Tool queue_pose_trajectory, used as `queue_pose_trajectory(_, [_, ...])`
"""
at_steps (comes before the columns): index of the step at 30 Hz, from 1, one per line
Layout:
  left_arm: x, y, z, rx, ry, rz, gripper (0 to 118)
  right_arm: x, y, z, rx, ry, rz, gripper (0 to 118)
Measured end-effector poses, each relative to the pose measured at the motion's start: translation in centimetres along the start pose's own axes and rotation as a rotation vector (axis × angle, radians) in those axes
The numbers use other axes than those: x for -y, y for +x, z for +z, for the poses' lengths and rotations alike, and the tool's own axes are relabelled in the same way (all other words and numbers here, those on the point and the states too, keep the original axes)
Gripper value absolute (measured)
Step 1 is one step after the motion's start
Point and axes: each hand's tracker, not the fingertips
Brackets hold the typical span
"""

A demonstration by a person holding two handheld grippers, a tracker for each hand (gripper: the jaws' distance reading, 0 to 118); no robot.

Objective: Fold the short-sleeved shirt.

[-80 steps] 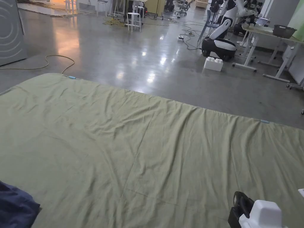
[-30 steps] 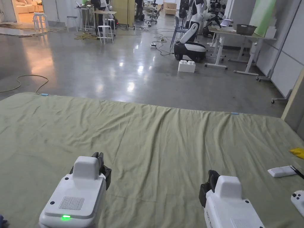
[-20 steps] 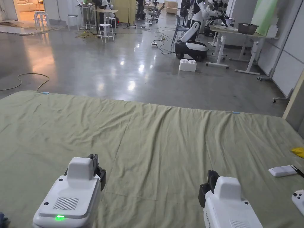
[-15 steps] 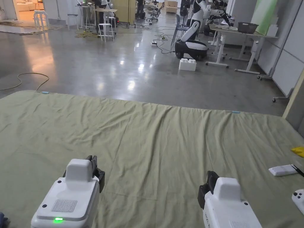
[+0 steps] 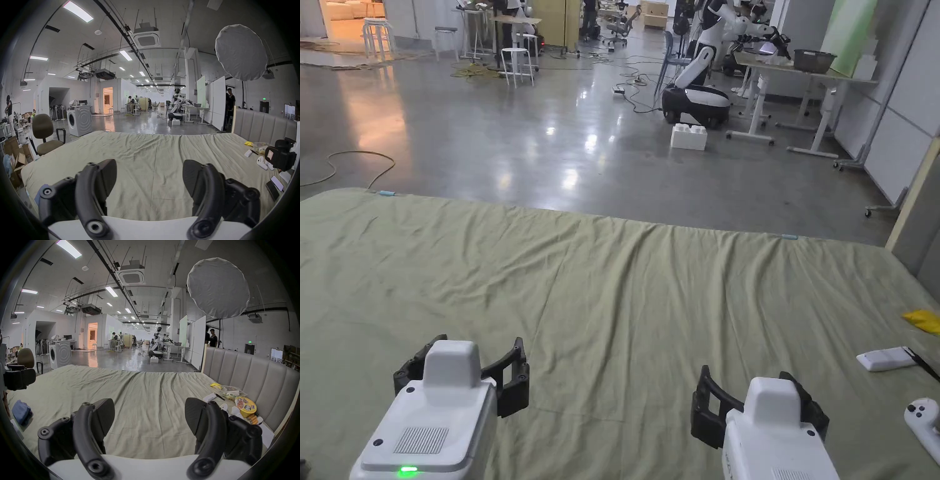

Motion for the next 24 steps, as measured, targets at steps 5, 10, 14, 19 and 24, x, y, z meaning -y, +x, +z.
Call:
queue_pose_trajectory(5, [0.0,-0.2,0.0,-0.028,0.008,-0.029,98,-0.2,0.3,0.1,-0.019,0.004,-0.007,92])
queue_pose_trajectory(10, [-0.1,-0.8,0.2,-0.025,0.015,-0.023,99,-0.6,0.3,0.4,-0.038,0.013,-0.022,92])
queue_pose_trajectory(14, [0.0,-1.1,0.4,-0.003,0.006,-0.016,99,-0.5,0.3,0.3,-0.044,0.010,-0.041,92])
queue_pose_trajectory(19, [0.1,-1.2,0.4,0.012,0.010,-0.036,101,-0.6,0.5,0.2,-0.049,0.005,-0.071,98])
queue_pose_trajectory(24, [0.2,-1.3,0.2,0.014,0.003,-0.033,102,-0.5,0.5,0.1,-0.063,-0.011,-0.076,101])
